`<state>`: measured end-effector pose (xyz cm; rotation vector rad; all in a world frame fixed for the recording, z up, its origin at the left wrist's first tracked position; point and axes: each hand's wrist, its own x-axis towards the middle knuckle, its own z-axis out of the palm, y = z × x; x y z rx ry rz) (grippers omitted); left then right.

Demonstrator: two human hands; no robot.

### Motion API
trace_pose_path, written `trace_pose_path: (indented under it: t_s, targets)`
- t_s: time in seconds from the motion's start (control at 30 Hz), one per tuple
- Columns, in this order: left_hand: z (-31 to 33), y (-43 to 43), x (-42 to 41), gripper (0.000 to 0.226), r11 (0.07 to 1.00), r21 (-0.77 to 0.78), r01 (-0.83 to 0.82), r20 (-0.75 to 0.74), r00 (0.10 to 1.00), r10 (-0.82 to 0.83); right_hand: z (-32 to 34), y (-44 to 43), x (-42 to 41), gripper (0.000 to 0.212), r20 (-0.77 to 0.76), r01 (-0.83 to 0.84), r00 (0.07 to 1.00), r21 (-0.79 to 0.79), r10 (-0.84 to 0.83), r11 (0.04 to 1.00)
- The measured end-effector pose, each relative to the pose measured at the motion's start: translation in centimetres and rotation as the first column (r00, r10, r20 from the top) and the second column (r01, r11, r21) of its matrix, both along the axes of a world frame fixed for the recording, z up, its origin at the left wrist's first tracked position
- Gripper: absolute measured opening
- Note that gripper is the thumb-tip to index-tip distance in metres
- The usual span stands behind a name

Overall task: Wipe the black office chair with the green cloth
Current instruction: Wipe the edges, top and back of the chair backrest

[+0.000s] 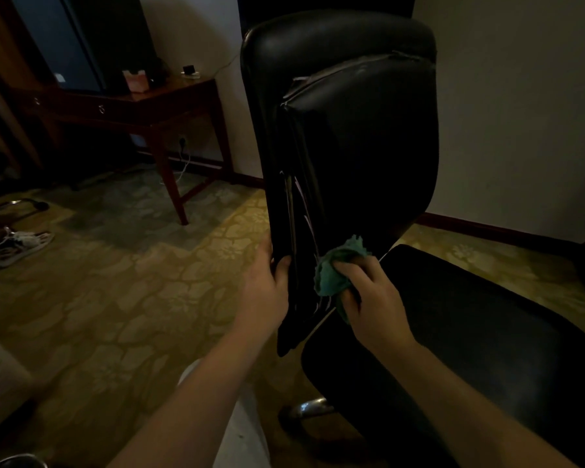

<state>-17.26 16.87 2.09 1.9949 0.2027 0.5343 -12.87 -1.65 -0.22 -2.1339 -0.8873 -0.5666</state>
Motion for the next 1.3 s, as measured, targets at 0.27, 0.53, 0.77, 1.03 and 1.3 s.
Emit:
trace_pose_path:
  t_s: [0.27,0.53,0.77,1.03,1.3]
  targets:
    - [-0.3,0.0,0.2,0.055,1.0,0.0,-0.014,-0.018,1.0,0.014,2.2,-0.1,0.2,0.039,-0.041,0.015,0.999,-0.004,-0.015,1.0]
    - [-0.4,0.0,-0.2,0.051,1.0,-0.005,-0.002,0.014,1.0,0.002,3.6,1.5,0.2,0.036,0.029,0.034,0.999,0.04,-0.035,0.999]
    - [-0.3,-0.2,-0.1,0.053,1.0,0.004,-0.026,0.01,1.0,0.026,-0.8,-0.9,-0.8,0.038,-0.141,0.028,0.989,-0.08,-0.039,0.996]
    - [-0.2,-0.3,-0.3,0.054,0.995,-0.102,0.017,0.018,1.0,-0.016,7.3,1.6,1.5,0.039,0.063,0.014,0.998,0.067,-0.019,0.998]
    - [-0.1,-0.3,-0.5,0.056,1.0,-0.011,-0.01,-0.005,1.0,0.01,-2.0,-1.1,-1.3,0.04,-0.194,0.023,0.98,-0.073,-0.037,0.997]
